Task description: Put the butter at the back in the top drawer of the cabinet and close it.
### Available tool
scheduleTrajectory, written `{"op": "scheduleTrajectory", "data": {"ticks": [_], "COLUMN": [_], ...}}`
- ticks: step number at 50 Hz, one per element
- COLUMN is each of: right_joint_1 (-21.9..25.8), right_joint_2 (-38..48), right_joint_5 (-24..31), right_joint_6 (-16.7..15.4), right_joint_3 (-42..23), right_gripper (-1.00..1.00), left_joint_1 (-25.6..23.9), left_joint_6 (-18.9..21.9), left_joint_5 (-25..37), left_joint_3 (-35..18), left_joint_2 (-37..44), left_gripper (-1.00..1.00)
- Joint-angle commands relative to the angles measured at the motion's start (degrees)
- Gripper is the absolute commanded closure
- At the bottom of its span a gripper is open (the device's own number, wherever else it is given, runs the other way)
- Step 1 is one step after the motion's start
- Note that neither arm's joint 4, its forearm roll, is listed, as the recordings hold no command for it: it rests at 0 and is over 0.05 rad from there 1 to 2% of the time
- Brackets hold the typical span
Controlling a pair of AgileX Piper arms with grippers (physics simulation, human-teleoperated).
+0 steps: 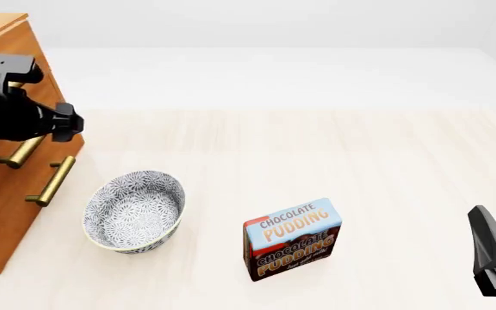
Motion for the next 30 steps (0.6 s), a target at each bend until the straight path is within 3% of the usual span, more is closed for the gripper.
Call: {"op": "scheduleTrajectory", "data": {"ticks": [1,30], "right_joint_1": [0.0,0.0], "right_joint_2": [0.0,0.0], "right_joint_5": [0.0,0.0], "right_joint_6": [0.0,0.0], "right_joint_3": [0.0,0.0], "right_gripper": [-1.0,-1.0], "left_joint_1": [2.0,4.6], "left_joint_6": [0.6,2.2], "left_joint_5": [-0.6,1.1], "left_joint_3": [1.2,0.3], "left_joint_2": [-0.5,-1.9], "left_gripper": [-1.0,-1.0]}}
